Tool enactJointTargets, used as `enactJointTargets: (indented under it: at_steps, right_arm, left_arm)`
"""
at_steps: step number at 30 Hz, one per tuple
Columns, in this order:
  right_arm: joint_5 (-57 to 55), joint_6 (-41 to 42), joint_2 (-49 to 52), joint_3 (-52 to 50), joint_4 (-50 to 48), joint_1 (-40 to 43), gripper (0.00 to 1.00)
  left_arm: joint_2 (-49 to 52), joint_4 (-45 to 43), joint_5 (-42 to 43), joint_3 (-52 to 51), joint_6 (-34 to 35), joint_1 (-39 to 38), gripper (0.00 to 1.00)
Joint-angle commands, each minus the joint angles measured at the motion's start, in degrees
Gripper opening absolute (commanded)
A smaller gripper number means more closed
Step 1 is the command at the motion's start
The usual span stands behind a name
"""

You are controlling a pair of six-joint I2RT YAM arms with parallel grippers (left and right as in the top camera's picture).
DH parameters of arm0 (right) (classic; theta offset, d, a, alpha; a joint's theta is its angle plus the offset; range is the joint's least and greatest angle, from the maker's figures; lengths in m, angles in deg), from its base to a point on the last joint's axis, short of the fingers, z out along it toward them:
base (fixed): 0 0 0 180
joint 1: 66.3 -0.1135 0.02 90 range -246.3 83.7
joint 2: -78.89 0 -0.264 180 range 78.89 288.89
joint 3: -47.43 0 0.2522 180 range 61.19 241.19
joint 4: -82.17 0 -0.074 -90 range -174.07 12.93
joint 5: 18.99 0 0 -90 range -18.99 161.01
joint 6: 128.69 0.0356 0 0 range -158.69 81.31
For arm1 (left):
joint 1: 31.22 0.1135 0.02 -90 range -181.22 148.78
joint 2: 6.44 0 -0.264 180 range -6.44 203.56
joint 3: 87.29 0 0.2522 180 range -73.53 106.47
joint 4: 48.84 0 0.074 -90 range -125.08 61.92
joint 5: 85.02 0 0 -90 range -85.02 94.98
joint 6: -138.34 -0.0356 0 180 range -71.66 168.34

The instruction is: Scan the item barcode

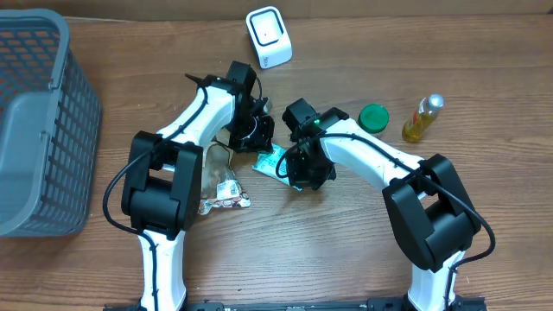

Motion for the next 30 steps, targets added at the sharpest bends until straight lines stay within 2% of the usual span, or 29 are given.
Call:
enactJointTargets:
  at_steps: [1, 7, 10, 13, 16, 22, 30]
  right_arm:
    - [-0.39, 0.26, -0.20, -1.77, 0.17, 0.24, 0.04]
    - [-0.15, -0.04, -0.26, 0.52, 1.75, 1.36, 0.04]
    - [0.31, -1.92, -0.26, 7.23, 8.39, 2.95, 0.04]
    - [3.30, -6.47, -0.26, 14.88, 13.33, 4.35, 0.04]
    - [3.30, -6.45, -0.26, 15.91, 12.24, 5.09, 0.04]
    - [3.28, -6.40, -0.13, 15.04, 9.14, 5.53, 0.04]
    - [3.26, -6.03, 1.29, 14.80, 6.54, 5.53, 0.04]
  left_arm:
    - [0.63, -2.56, -6.23, -2.95, 2.10, -0.09, 0.04]
    - [0.37, 1.01, -5.07, 1.14, 2.05, 0.31, 0.04]
    - [0.13, 6.25, -5.07, 8.68, 1.90, 0.72, 0.04]
    - [0.11, 13.44, -5.07, 20.39, 1.60, 1.09, 0.04]
    - [0.11, 18.10, -5.07, 24.33, 1.60, 1.07, 0.04]
    - [0.44, 25.40, -5.11, 19.96, -1.22, 0.28, 0.04]
    - [0.55, 22.64, -5.07, 9.66, -3.04, 0.26, 0.04]
